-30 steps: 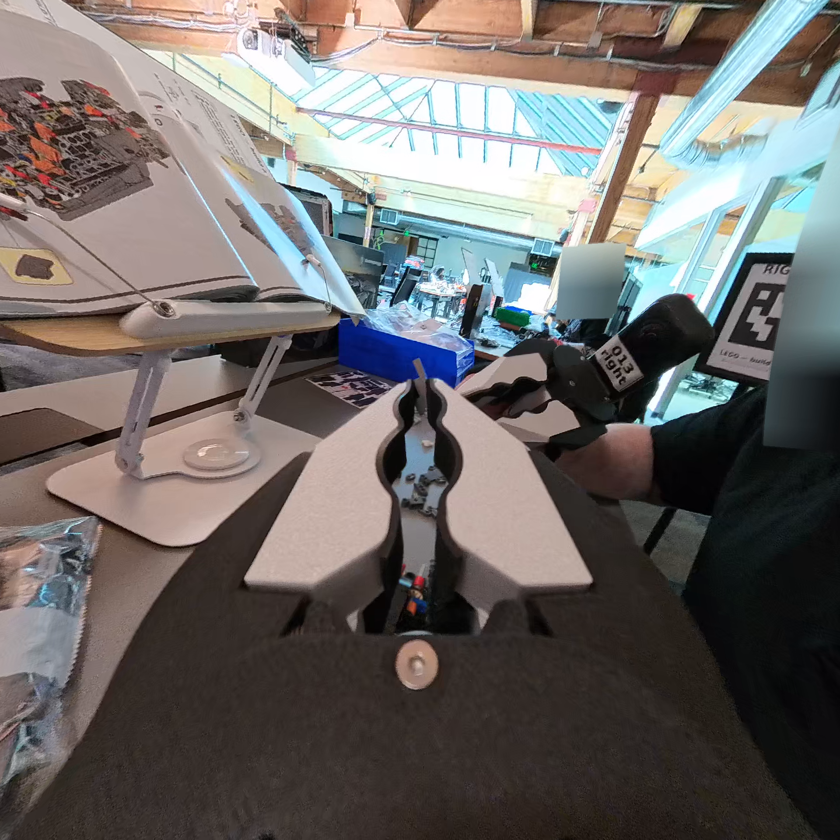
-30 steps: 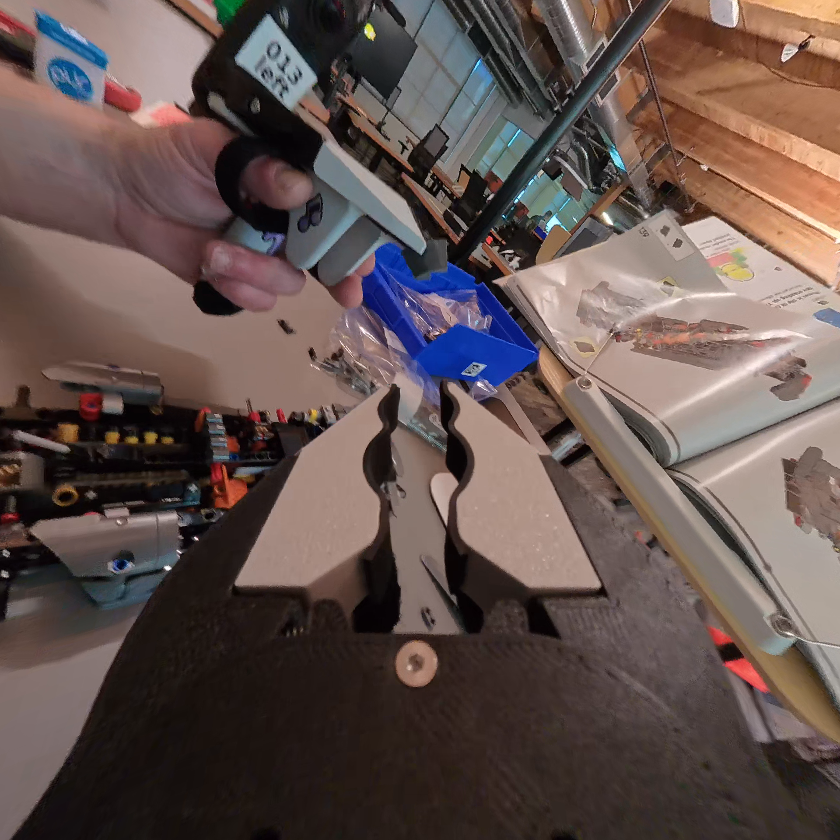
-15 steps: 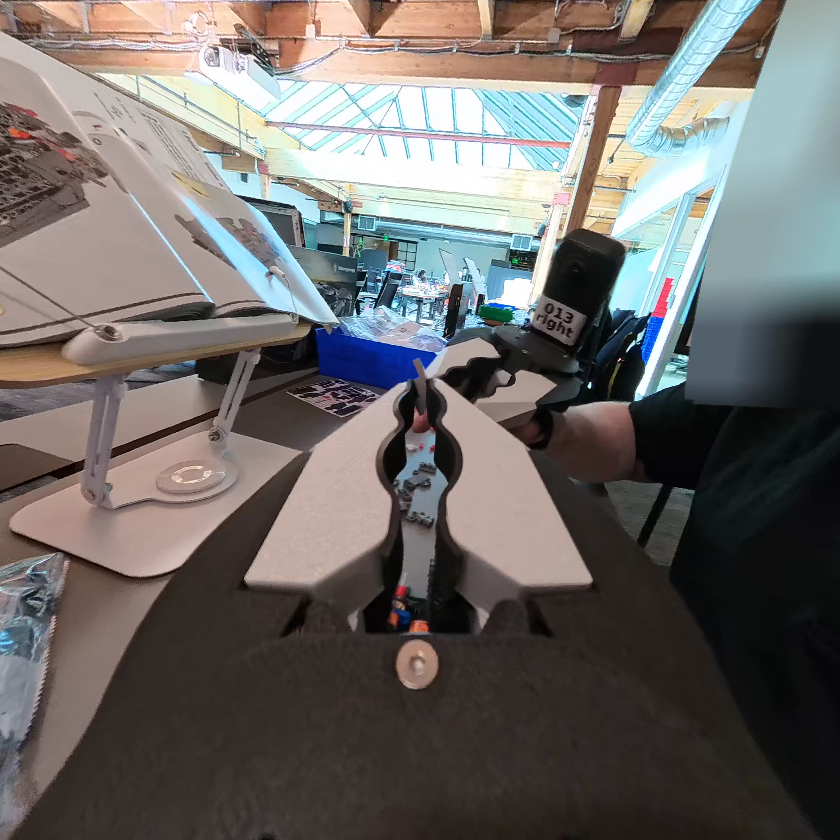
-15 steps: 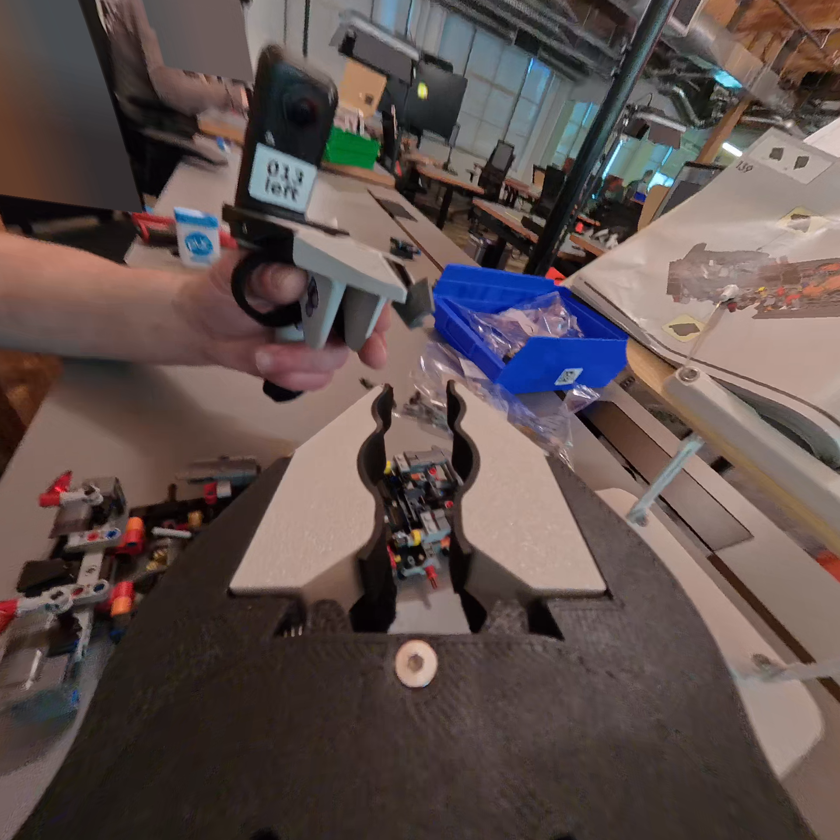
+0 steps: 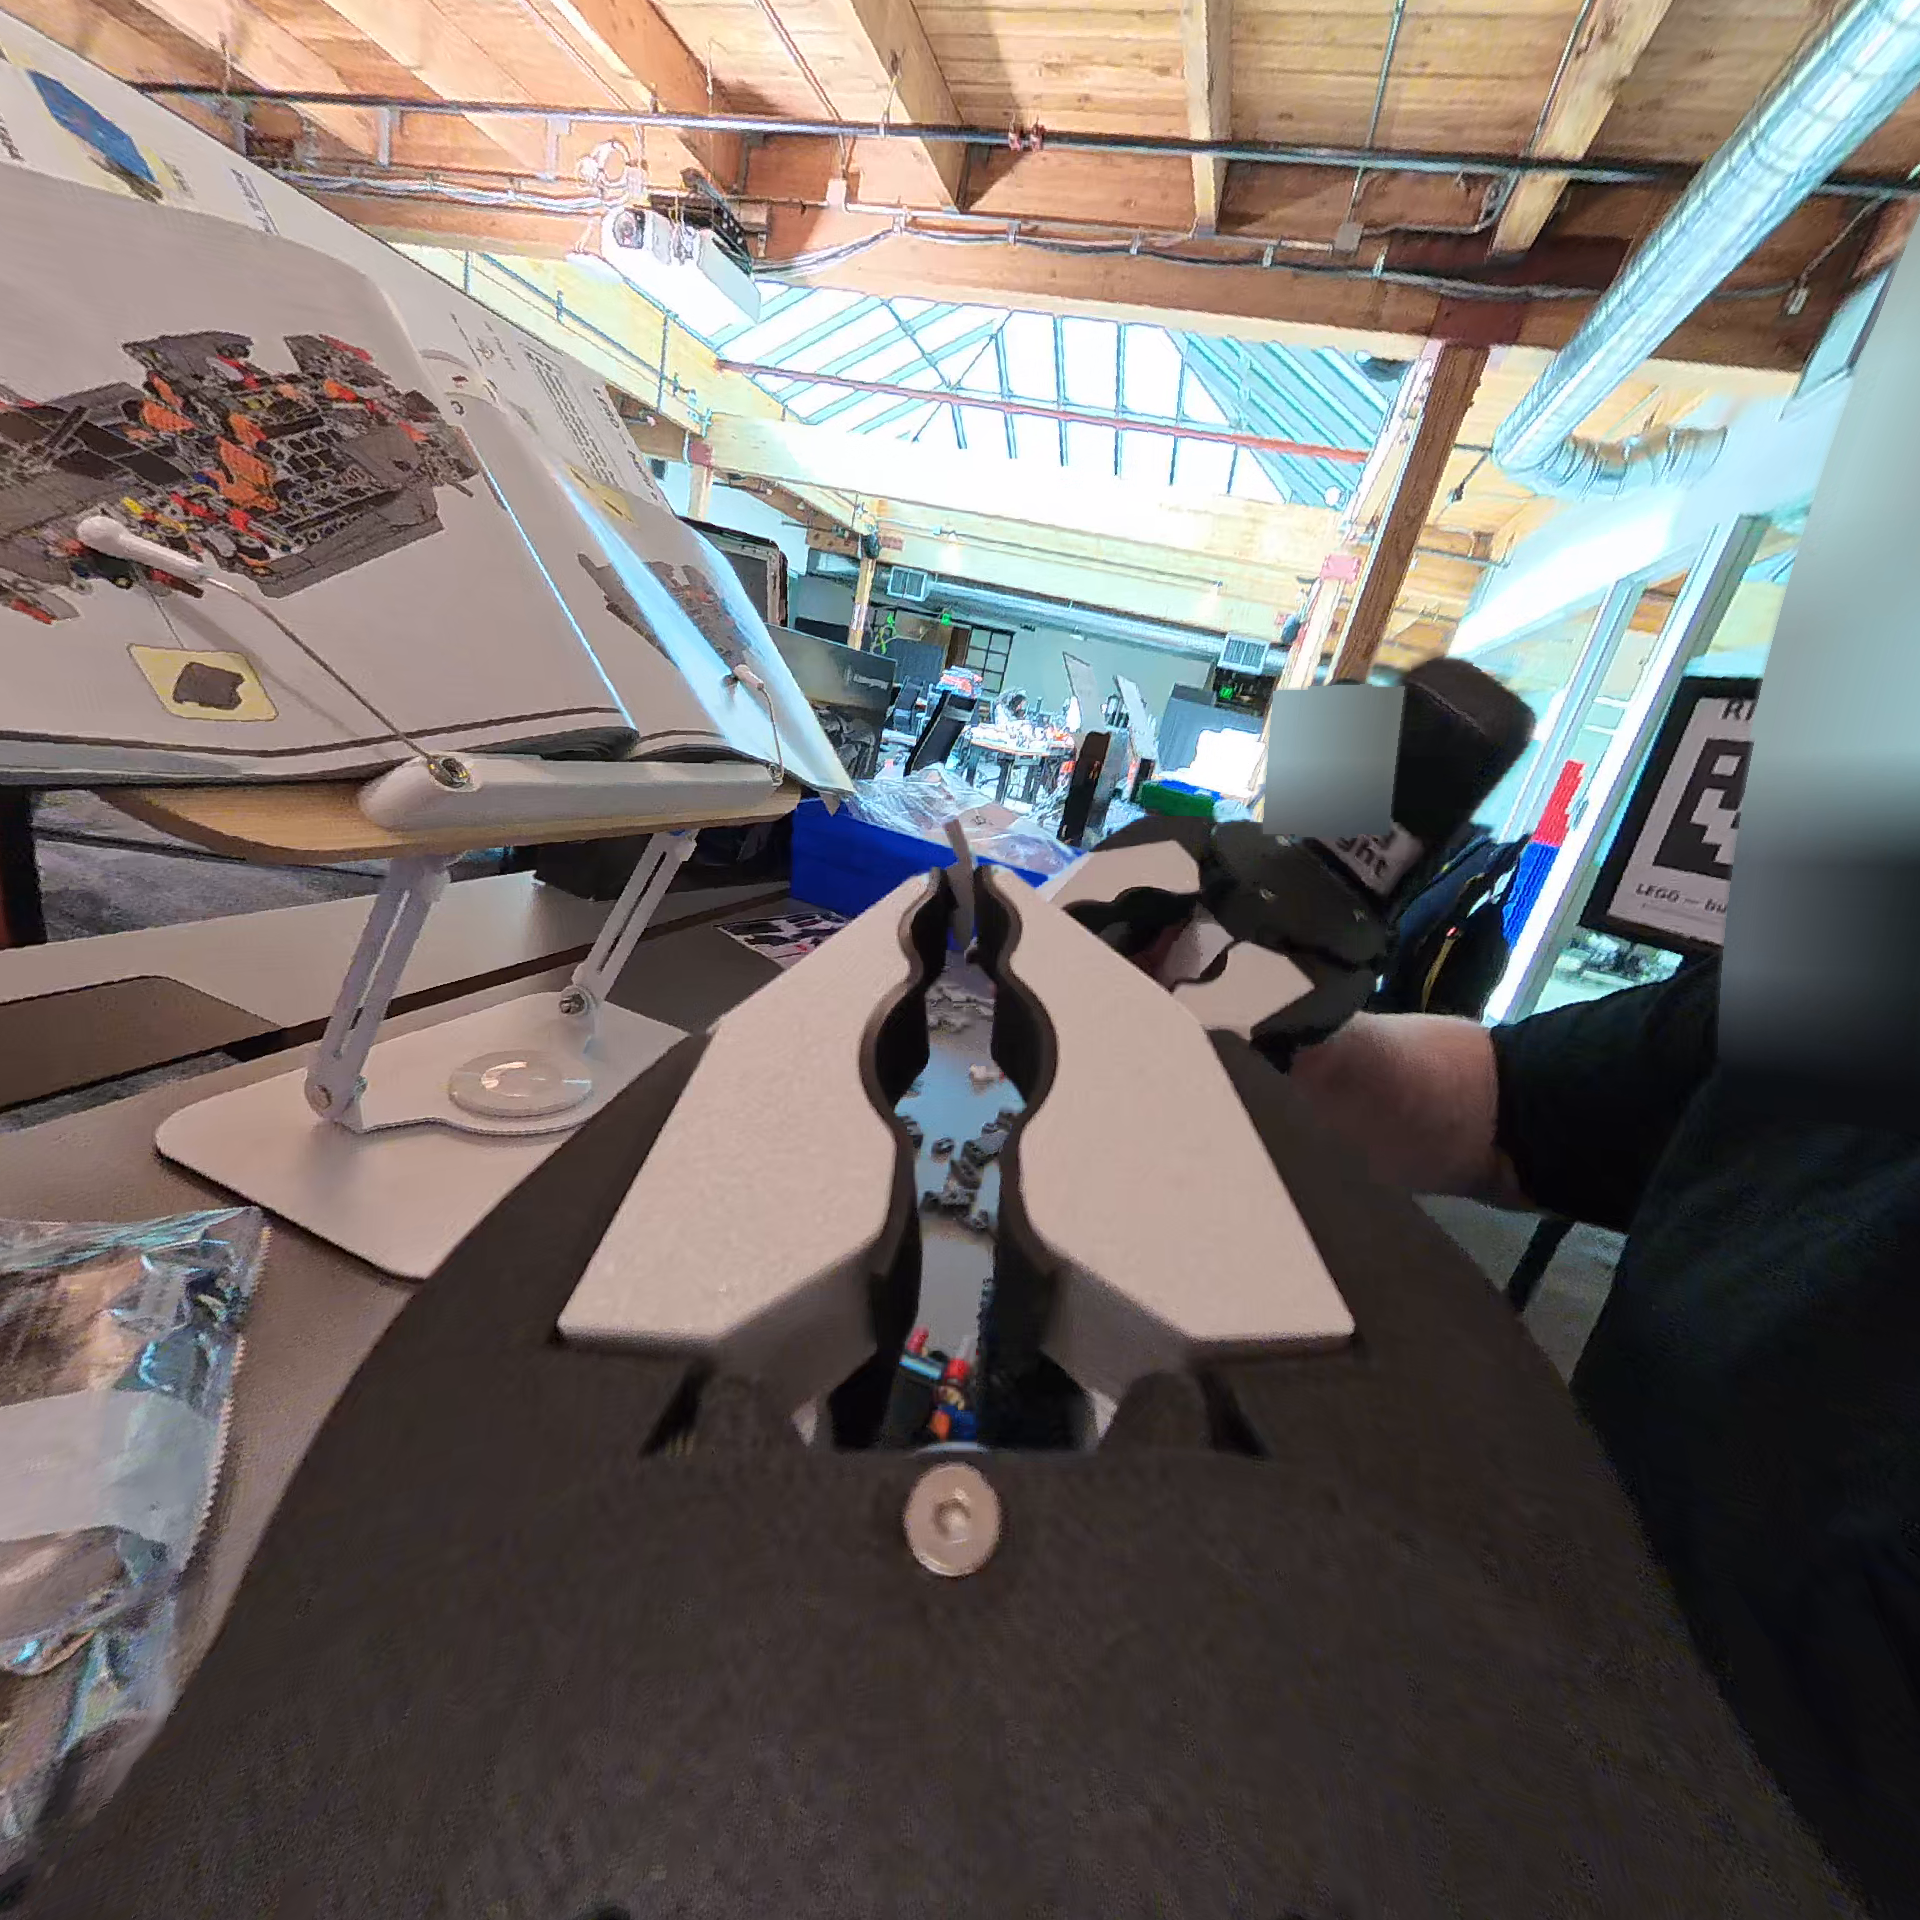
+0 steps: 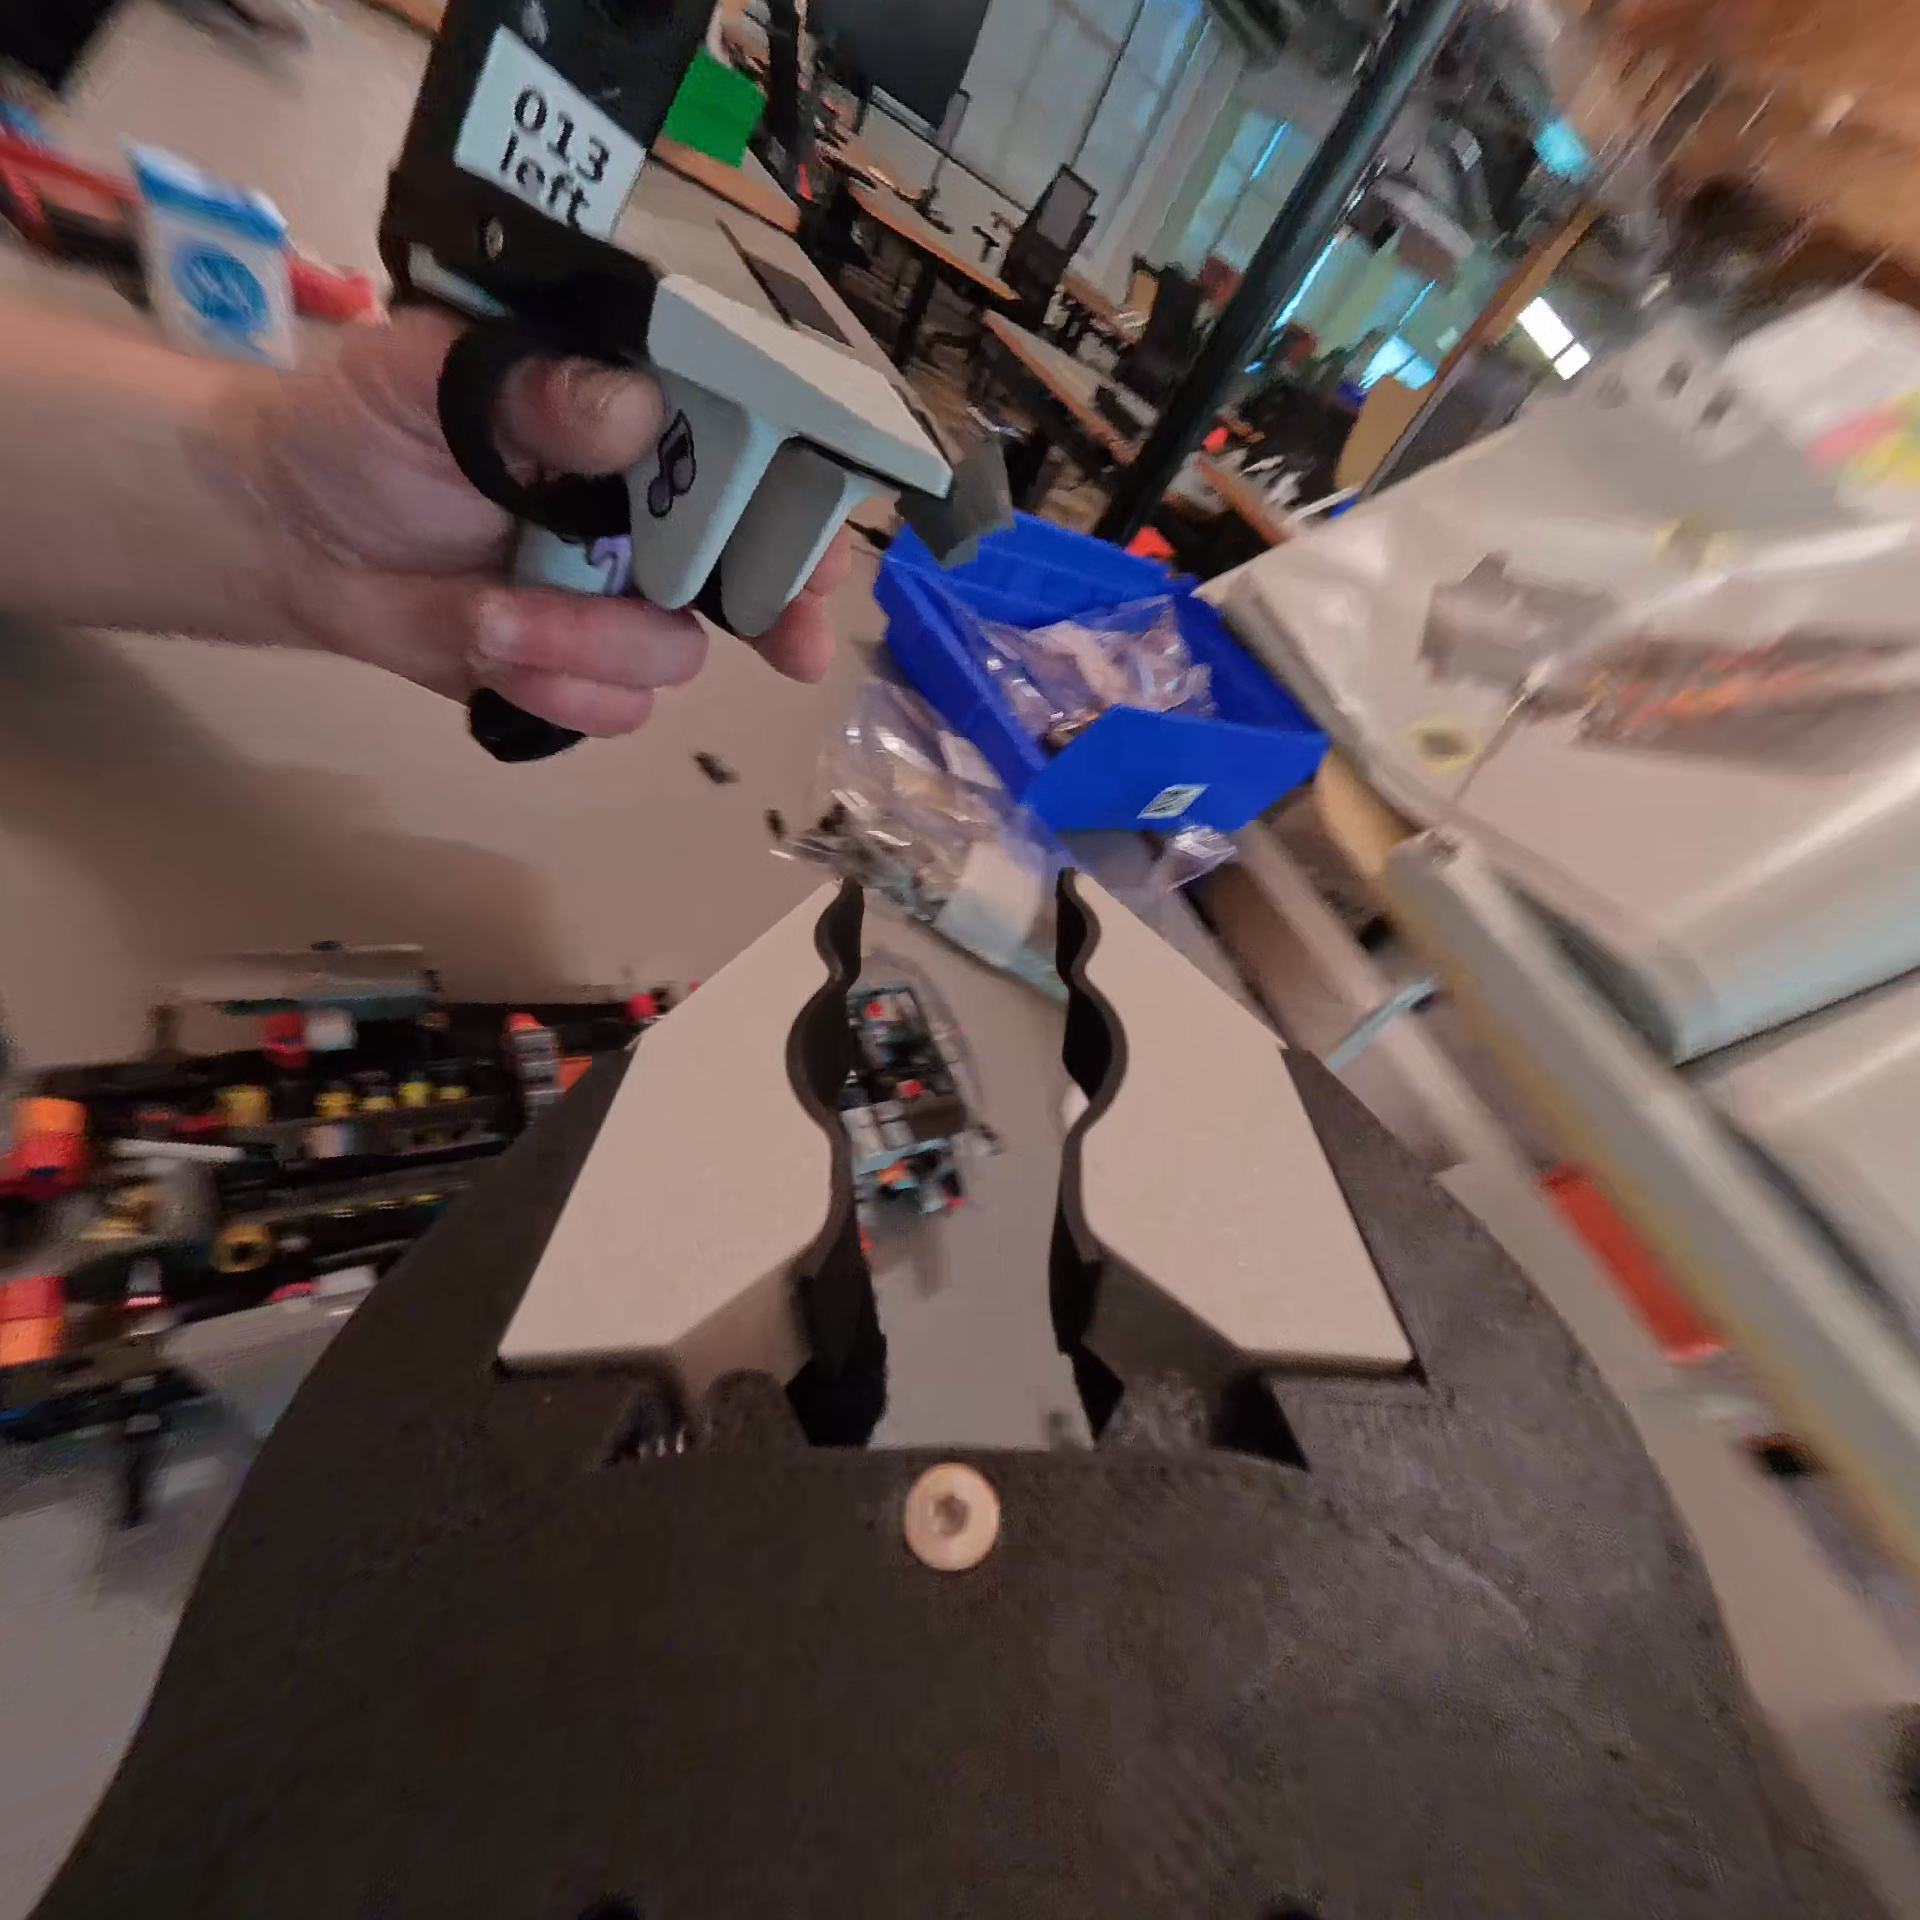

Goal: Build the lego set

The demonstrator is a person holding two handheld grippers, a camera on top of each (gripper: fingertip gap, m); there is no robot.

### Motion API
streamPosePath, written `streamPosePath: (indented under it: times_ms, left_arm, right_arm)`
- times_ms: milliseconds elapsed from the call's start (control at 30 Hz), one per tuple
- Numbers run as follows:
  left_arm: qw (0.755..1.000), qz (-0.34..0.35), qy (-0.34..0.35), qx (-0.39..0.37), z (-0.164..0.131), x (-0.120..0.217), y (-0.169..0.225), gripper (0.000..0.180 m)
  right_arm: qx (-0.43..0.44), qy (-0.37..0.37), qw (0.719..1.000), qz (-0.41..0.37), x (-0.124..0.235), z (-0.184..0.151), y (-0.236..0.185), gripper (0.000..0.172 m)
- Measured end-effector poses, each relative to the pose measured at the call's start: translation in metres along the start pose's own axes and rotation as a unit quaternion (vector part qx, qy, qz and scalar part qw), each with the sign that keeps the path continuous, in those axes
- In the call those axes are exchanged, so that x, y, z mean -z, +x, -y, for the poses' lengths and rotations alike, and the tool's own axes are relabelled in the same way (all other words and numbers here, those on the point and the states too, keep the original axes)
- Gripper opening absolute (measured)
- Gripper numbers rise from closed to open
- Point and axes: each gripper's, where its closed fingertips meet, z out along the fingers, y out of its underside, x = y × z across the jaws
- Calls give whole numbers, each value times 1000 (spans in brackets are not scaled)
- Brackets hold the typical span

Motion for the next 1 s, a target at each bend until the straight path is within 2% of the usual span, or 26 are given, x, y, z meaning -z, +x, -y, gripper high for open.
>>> streamPosePath:
  times_ms: [67, 133, 233, 400, 567, 633, 667, 1000]
  left_arm:
    - [1000, -4, 11, 20, 3, 0, 0, 3]
    - [999, -9, 20, 40, 4, 0, 0, 3]
    - [997, -11, 30, 65, 5, 1, -1, 3]
    - [995, -19, 40, 91, 6, 2, -1, 3]
    - [994, -24, 31, 99, 2, 2, 0, 3]
    - [994, -26, 27, 102, 0, 1, 0, 3]
    - [994, -28, 23, 103, -1, 1, 1, 3]
    - [994, -17, -3, 106, -11, -4, 0, 6]
  right_arm:
    - [110, -8, 993, -51, -5, 9, 2, 33]
    - [218, -10, 971, -102, -11, 21, 1, 30]
    - [298, 0, 944, -143, -21, 38, -3, 28]
    - [317, 6, 933, -168, -39, 55, 0, 29]
    - [304, 0, 939, -158, -50, 57, 1, 30]
    - [297, -1, 942, -157, -52, 57, 2, 26]
    - [293, -4, 943, -157, -52, 56, 3, 19]
    - [247, -21, 963, -104, -48, 43, 4, 17]
